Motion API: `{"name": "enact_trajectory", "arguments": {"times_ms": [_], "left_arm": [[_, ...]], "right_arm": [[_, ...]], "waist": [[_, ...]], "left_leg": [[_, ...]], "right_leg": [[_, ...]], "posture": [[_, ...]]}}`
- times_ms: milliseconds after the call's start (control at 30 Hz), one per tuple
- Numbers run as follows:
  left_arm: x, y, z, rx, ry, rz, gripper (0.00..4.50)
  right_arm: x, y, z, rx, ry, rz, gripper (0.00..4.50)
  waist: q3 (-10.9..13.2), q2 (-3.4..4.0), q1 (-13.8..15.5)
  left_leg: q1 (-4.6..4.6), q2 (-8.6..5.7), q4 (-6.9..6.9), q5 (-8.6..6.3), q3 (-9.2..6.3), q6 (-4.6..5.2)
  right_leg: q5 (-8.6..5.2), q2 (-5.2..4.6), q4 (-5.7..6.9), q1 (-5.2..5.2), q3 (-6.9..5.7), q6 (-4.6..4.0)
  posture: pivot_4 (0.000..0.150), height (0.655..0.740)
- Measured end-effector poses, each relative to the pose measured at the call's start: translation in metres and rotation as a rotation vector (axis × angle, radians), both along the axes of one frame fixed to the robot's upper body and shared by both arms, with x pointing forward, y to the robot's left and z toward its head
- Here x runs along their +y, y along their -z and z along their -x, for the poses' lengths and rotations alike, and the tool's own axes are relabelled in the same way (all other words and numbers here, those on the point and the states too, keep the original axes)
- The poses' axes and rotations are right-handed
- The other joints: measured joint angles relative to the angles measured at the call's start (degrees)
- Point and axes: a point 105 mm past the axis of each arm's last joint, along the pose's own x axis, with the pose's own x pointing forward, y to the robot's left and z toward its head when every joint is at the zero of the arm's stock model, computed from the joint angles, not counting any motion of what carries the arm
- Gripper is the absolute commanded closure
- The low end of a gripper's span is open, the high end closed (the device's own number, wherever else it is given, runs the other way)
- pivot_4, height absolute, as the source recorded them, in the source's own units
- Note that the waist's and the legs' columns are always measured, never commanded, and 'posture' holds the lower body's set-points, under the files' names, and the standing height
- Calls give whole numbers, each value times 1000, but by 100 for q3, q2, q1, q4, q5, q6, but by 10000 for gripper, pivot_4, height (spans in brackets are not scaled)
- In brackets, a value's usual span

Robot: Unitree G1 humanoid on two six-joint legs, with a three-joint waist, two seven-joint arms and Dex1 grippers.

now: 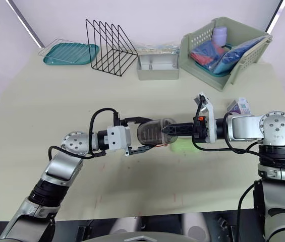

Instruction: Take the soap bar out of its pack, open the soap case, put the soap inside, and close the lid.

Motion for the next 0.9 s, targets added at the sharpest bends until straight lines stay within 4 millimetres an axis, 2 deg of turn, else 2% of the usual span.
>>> {"name": "enact_trajectory", "arguments": {"times_ms": [167, 200, 267, 367, 600, 900], "left_arm": [[0, -1, 0, 0, -1, 1, 10255], [0, -1, -1, 1, -1, 1, 10255], [0, -1, -1, 2, -1, 2, 10255], [0, -1, 0, 2, 0, 7, 10255], [-1, -2, 0, 1, 3, 8, 10255], [2, -6, 0, -6, 0, 21, 10255]], "right_arm": [[2, -2, -1, 7, 13, -8, 0], [2, -1, -1, 11, 12, -10, 5154], [1, 2, 0, 25, 17, -2, 11622], [-1, 6, 0, 51, 38, -17, 26089], [-2, 6, 0, 61, 36, -24, 26240], [-4, 2, 2, 108, 31, -126, 26240]], "waist": [[0, 0, -8], [0, 0, -7], [0, 0, -4], [0, 0, 1], [0, 0, -5], [0, 0, -2]], "left_leg": [[0, 1, -1, 0, 1, 0], [0, 1, -1, 0, 1, 0], [-1, 1, -1, 0, 1, 0], [-1, 1, 0, 0, 1, 0], [-1, 2, -1, 0, 1, 0], [-2, 2, -1, 0, 0, 0]], "right_leg": [[0, 1, -1, 0, 0, 0], [0, 1, -1, 0, 1, 0], [0, 1, -2, 0, 1, 0], [0, 0, -4, 0, 1, 0], [0, 2, -4, 0, 1, 0], [0, 2, -6, 0, 1, 0]], "posture": [[1500, 7400], [1500, 7400], [1500, 7400], [1500, 7400], [1500, 7400], [1500, 7400]]}}
